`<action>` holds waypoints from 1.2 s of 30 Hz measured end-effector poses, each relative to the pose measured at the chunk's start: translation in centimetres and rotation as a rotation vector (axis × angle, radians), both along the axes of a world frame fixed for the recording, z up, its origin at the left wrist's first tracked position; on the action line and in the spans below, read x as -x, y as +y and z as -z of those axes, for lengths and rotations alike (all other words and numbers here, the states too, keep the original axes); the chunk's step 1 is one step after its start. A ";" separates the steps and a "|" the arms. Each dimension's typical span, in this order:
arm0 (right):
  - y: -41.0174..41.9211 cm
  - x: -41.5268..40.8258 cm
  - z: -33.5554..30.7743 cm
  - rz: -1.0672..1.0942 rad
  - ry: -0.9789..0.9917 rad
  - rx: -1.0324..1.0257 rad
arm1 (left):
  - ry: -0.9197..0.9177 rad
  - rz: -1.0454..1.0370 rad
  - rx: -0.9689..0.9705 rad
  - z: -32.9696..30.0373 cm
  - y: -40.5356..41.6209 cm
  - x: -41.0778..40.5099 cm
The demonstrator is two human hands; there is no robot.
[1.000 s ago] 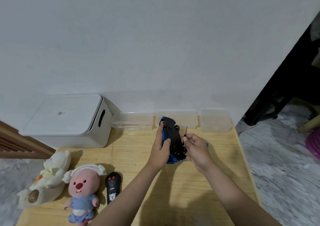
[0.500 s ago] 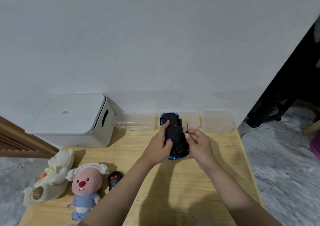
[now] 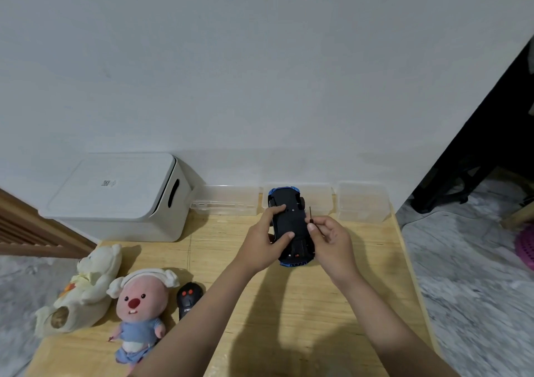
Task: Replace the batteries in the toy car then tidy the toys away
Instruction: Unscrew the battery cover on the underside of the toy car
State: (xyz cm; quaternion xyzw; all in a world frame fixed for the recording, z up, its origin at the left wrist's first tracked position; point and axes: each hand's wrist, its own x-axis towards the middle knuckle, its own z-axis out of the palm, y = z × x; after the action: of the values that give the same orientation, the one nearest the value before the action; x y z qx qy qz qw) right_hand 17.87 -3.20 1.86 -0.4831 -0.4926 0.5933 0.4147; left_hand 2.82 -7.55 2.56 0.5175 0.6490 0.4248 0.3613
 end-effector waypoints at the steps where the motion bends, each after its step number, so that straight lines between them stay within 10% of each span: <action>1: 0.1 -0.1 -0.1 0.000 -0.016 -0.004 | -0.046 -0.016 0.003 0.1 0.0 0.0; 11: 1.3 -1.7 -2.0 -0.098 -0.526 -0.424 | -0.198 -0.018 0.073 1.1 0.3 0.6; 36: 2.6 -0.9 -4.4 -0.284 -0.861 -0.630 | -0.205 -0.015 0.043 0.8 0.8 0.5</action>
State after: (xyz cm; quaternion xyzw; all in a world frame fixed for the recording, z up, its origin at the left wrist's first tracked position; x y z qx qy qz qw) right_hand 18.80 -0.63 6.25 -0.4634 -0.8317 0.2163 0.2164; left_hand 2.31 -6.73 1.80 0.4585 0.6215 0.4643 0.4336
